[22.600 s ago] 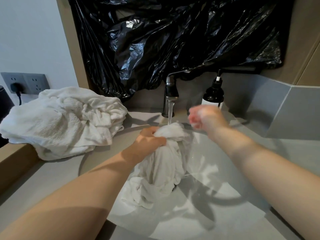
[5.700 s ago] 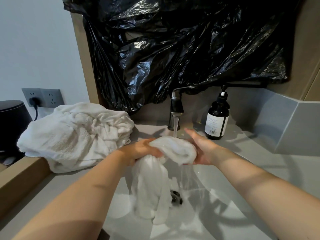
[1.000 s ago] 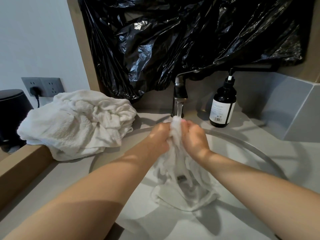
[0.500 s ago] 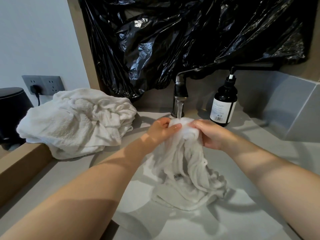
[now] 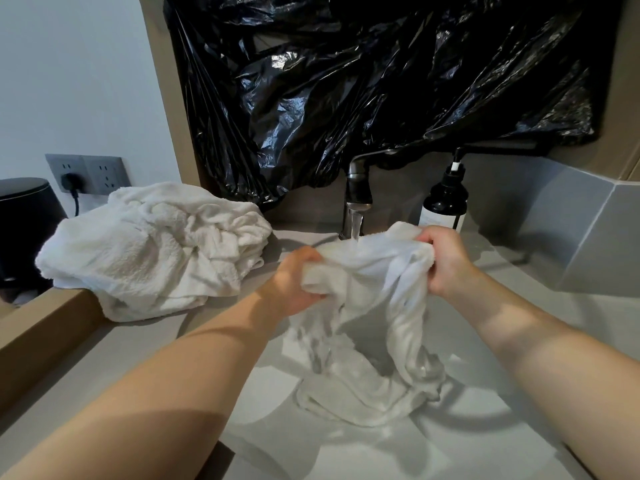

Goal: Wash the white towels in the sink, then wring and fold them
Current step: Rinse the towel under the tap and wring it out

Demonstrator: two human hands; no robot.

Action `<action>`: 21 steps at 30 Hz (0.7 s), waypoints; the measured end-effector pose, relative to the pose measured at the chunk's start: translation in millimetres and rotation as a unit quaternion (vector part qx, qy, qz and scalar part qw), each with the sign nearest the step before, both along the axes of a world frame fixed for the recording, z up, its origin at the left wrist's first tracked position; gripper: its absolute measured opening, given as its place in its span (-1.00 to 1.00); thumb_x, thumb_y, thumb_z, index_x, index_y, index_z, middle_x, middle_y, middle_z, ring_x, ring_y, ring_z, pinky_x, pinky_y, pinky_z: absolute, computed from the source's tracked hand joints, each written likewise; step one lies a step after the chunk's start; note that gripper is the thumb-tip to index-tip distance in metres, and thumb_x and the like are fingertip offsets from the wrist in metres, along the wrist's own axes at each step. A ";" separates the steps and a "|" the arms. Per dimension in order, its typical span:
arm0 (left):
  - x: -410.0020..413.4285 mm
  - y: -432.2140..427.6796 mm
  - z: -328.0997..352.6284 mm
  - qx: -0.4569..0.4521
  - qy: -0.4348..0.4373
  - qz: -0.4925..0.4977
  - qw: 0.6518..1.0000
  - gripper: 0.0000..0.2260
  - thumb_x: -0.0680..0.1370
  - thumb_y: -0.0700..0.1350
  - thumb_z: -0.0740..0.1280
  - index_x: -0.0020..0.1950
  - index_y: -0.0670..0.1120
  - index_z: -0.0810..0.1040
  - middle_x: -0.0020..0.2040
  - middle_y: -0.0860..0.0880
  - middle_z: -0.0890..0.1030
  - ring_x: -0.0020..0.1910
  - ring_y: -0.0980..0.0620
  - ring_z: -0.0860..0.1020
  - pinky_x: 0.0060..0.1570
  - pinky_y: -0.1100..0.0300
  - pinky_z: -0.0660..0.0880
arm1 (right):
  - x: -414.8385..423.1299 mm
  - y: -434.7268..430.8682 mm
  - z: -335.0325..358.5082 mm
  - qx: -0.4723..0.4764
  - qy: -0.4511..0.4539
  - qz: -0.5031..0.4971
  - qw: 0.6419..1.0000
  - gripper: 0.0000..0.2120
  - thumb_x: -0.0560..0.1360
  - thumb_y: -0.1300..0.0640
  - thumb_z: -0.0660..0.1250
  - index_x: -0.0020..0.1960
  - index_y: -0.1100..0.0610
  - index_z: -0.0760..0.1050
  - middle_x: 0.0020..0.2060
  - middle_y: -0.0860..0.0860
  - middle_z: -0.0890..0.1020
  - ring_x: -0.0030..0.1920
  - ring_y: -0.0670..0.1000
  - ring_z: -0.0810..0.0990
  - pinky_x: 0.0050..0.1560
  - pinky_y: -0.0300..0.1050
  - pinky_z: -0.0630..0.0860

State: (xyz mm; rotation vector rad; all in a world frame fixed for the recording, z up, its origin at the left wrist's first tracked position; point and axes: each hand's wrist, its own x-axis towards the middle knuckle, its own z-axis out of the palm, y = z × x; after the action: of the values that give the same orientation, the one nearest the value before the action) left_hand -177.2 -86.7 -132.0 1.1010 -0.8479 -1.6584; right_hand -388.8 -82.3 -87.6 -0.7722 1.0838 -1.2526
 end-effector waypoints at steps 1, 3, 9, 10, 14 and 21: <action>-2.8 3.6 3.9 0.004 0.036 0.025 0.999 -0.87 0.52 -0.18 0.34 -0.19 -0.04 0.42 -0.35 0.03 0.51 -0.31 0.15 0.52 -0.26 0.21 0.46 | 7.9 2.6 -1.8 -0.013 0.010 0.030 0.999 -0.73 0.19 0.22 0.17 -0.12 0.24 0.43 -0.31 0.12 0.44 -0.29 0.10 0.50 -0.27 -0.15 0.46; -14.1 10.8 10.2 0.060 0.105 0.035 0.992 -0.84 0.55 -0.07 0.23 -0.14 -0.13 0.47 -0.34 -0.09 0.55 -0.28 -0.06 0.51 -0.25 0.08 0.43 | 29.1 11.0 -7.1 -0.041 0.018 0.072 0.996 -0.65 0.18 0.18 0.20 -0.05 0.24 0.45 -0.29 0.14 0.44 -0.29 0.08 0.49 -0.32 -0.16 0.44; -35.3 17.4 15.6 0.024 0.060 0.009 0.998 -0.55 0.58 0.06 0.07 0.11 -0.26 0.57 -0.08 -0.24 0.66 -0.08 -0.16 0.63 -0.10 0.06 0.54 | 68.2 22.2 -24.2 -0.189 0.246 -0.110 0.944 -0.82 0.49 0.29 0.16 -0.28 0.19 0.38 -0.39 -0.02 0.39 -0.36 -0.07 0.34 -0.31 -0.21 0.32; -34.3 18.7 20.2 0.007 0.053 -0.005 0.999 -0.58 0.59 0.01 0.06 0.04 -0.26 0.59 -0.15 -0.22 0.66 -0.15 -0.14 0.63 -0.14 0.08 0.52 | 63.7 19.3 -25.2 -0.178 0.255 -0.130 0.941 -0.80 0.49 0.27 0.17 -0.31 0.17 0.35 -0.40 -0.02 0.39 -0.34 -0.04 0.34 -0.26 -0.15 0.31; -31.7 17.8 21.6 0.009 0.001 -0.028 1.000 -0.71 0.57 -0.03 0.11 -0.15 -0.17 0.52 -0.42 -0.08 0.60 -0.35 -0.04 0.55 -0.24 0.15 0.46 | 39.0 0.7 -26.0 -0.057 0.292 -0.122 0.947 -0.72 0.53 0.16 0.17 -0.35 0.12 0.29 -0.38 0.05 0.40 -0.28 0.08 0.37 -0.20 -0.06 0.29; -34.3 14.2 12.3 0.015 0.029 -0.042 0.999 -0.54 0.61 0.13 0.07 -0.17 -0.15 0.60 -0.32 -0.11 0.64 -0.35 -0.03 0.60 -0.25 0.17 0.47 | 56.3 9.0 -29.4 -0.107 0.265 -0.107 0.952 -0.86 0.55 0.06 0.20 -0.10 0.13 0.38 -0.26 0.02 0.46 -0.22 0.05 0.43 -0.18 -0.11 0.33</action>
State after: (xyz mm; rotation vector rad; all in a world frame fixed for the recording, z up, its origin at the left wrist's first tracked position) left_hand -211.5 -72.5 -119.6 1.0446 -0.8454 -1.7690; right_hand -332.5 -73.3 -117.0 -1.2295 1.5097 -1.4006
